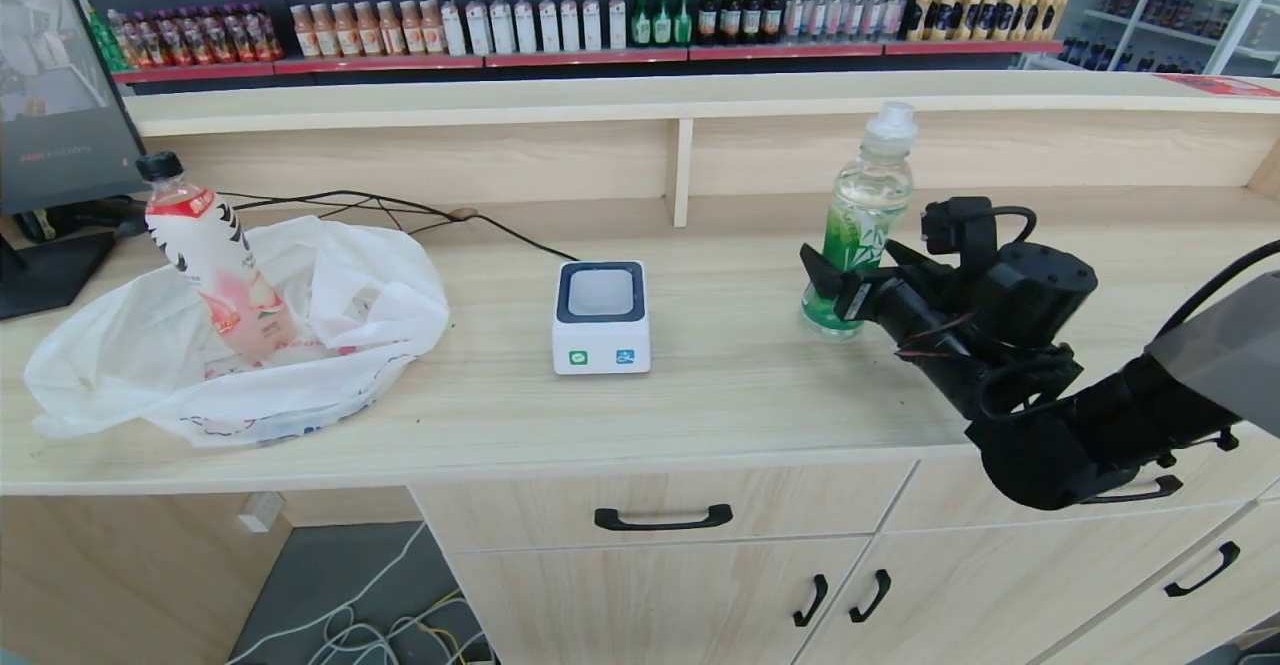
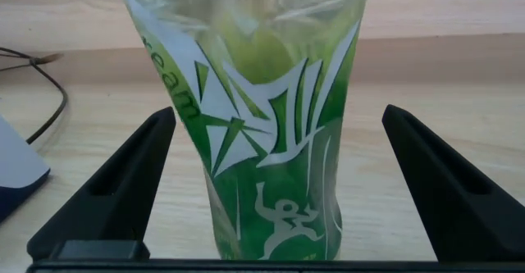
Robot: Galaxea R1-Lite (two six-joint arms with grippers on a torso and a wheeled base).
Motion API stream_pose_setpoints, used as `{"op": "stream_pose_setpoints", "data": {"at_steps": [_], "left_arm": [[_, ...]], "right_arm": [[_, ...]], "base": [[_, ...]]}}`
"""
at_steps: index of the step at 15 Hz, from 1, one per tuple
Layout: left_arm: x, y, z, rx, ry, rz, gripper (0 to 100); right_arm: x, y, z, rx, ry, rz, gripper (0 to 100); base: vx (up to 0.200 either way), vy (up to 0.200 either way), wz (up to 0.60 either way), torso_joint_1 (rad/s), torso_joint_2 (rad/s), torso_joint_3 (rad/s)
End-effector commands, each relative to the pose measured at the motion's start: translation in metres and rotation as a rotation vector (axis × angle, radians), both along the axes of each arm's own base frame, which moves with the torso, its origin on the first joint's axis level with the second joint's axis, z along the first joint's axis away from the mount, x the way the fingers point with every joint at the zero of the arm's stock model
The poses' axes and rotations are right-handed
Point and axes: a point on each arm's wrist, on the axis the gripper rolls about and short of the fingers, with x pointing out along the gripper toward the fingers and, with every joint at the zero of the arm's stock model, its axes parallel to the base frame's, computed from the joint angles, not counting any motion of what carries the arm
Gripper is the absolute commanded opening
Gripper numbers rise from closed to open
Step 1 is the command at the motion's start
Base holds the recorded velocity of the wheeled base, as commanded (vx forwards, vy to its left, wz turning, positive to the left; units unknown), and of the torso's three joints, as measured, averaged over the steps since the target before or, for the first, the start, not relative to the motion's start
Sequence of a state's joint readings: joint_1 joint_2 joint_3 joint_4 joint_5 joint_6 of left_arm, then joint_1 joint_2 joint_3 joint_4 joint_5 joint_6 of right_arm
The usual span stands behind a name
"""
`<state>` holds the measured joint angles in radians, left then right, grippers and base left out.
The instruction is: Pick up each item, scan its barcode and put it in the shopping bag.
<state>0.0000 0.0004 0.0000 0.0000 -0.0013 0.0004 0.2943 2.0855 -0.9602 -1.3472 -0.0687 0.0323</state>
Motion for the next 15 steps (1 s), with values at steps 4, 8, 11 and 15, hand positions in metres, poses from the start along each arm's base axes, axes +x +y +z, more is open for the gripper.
{"op": "stream_pose_setpoints", "data": {"at_steps": [4, 8, 11, 15], "left_arm": [[0.0000, 0.0000, 0.0000, 0.000, 0.000, 0.000, 100], [0.0000, 0.0000, 0.0000, 0.000, 0.000, 0.000, 100], [0.0000, 0.0000, 0.0000, 0.000, 0.000, 0.000, 100], [0.0000, 0.0000, 0.0000, 0.000, 0.000, 0.000, 100]], "right_arm": [[0.0093, 0.0023, 0.0063, 0.006, -0.023, 0.000, 100], [0.0125, 0.0020, 0.0110, 0.011, -0.039, -0.003, 100], [0.0128, 0.0014, 0.0114, 0.012, -0.040, -0.005, 100], [0.0136, 0.0017, 0.0137, 0.027, -0.046, -0.001, 100]], "base": [[0.000, 0.000, 0.00, 0.000, 0.00, 0.000], [0.000, 0.000, 0.00, 0.000, 0.00, 0.000], [0.000, 0.000, 0.00, 0.000, 0.00, 0.000], [0.000, 0.000, 0.00, 0.000, 0.00, 0.000]]}}
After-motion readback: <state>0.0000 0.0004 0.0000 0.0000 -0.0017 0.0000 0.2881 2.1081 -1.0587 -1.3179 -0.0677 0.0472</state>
